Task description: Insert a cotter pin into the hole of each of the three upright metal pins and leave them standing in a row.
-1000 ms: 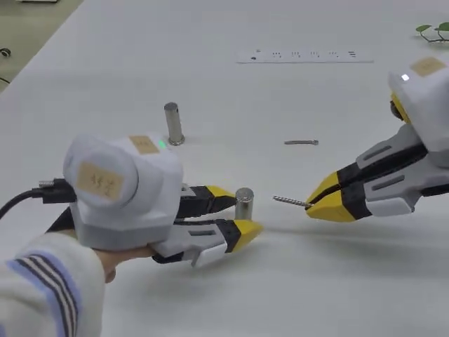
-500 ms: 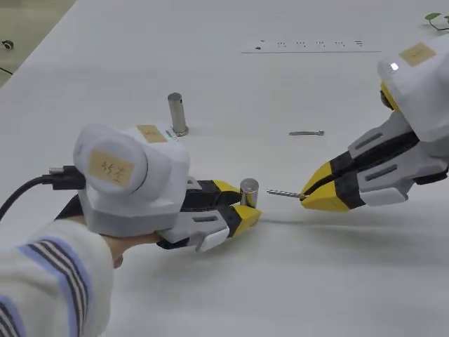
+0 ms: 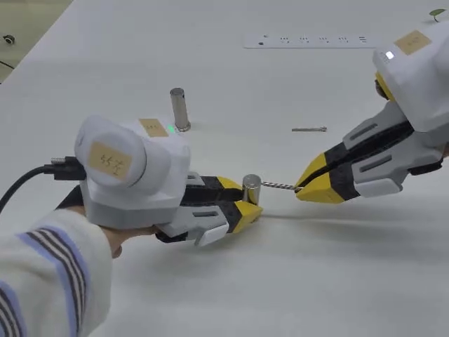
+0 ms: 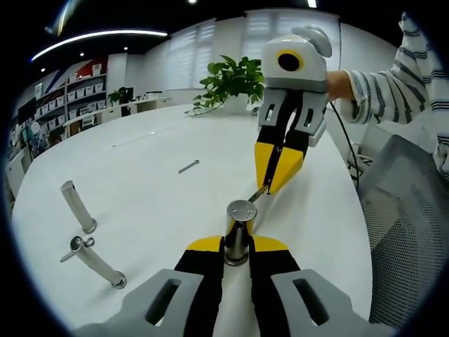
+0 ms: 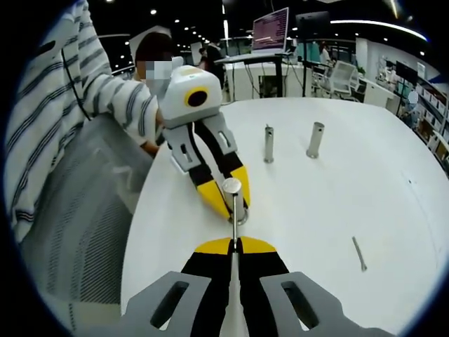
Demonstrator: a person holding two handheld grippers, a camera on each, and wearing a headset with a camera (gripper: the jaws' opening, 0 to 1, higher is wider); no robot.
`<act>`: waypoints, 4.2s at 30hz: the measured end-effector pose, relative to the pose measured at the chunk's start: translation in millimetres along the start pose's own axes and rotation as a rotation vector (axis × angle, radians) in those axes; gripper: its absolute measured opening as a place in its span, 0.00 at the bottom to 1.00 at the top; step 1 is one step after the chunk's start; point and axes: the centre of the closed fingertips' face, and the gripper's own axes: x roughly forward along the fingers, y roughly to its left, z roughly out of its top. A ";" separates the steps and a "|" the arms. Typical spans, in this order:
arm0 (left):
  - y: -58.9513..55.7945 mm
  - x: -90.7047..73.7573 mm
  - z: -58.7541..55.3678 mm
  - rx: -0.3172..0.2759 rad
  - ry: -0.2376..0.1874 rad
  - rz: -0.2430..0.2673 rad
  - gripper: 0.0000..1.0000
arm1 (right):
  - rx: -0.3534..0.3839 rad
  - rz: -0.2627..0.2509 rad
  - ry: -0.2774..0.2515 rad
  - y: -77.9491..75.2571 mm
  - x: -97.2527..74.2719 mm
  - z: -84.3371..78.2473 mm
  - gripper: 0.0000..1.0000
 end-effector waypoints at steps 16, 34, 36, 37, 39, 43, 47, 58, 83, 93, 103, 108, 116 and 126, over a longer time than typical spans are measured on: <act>-1.5 -0.6 -0.5 0.023 0.001 -0.020 0.12 | -0.065 0.000 0.028 -1.9 2.2 4.8 0.03; -0.6 0.3 -1.5 0.045 -0.001 -0.032 0.11 | -0.151 -0.004 0.038 -2.6 3.4 8.6 0.03; -0.6 0.4 -1.5 0.042 -0.002 -0.034 0.11 | -0.144 -0.003 0.027 -2.2 2.2 11.2 0.03; -0.7 0.5 -1.6 0.044 -0.002 -0.035 0.11 | -0.140 -0.003 0.019 -2.3 1.8 11.9 0.03; -0.5 0.8 -1.4 0.044 -0.003 -0.034 0.11 | -0.142 -0.004 0.014 -1.7 1.3 12.7 0.03; -0.6 0.7 -1.5 0.045 -0.005 -0.038 0.11 | -0.144 -0.009 0.004 -0.8 0.9 13.6 0.03; -0.4 1.3 -1.6 0.052 0.004 -0.044 0.11 | -0.173 -0.020 0.007 0.2 1.8 13.7 0.04; 0.6 2.5 -1.5 0.077 0.003 -0.047 0.11 | -0.190 -0.030 0.033 -0.6 7.6 17.2 0.04; -2.3 3.1 -2.7 0.053 -0.036 -0.057 0.12 | -0.204 -0.027 0.052 1.9 22.6 22.2 0.12; -3.8 3.1 -2.1 0.030 -0.060 -0.054 0.12 | -0.187 -0.040 0.071 4.1 11.2 17.7 0.06; -3.5 3.1 -1.9 0.026 -0.064 -0.058 0.12 | -0.202 -0.037 0.077 5.6 10.5 27.3 0.03; -3.6 2.8 -1.8 0.020 -0.068 -0.061 0.12 | -0.210 -0.032 0.088 8.1 11.1 29.3 0.03; -3.1 1.8 -1.6 -0.029 -0.102 -0.057 0.12 | -0.200 -0.026 0.086 9.2 10.3 30.0 0.03; -5.5 0.6 0.3 -0.025 -0.109 -0.061 0.24 | -0.177 -0.043 0.056 7.1 7.8 33.2 0.13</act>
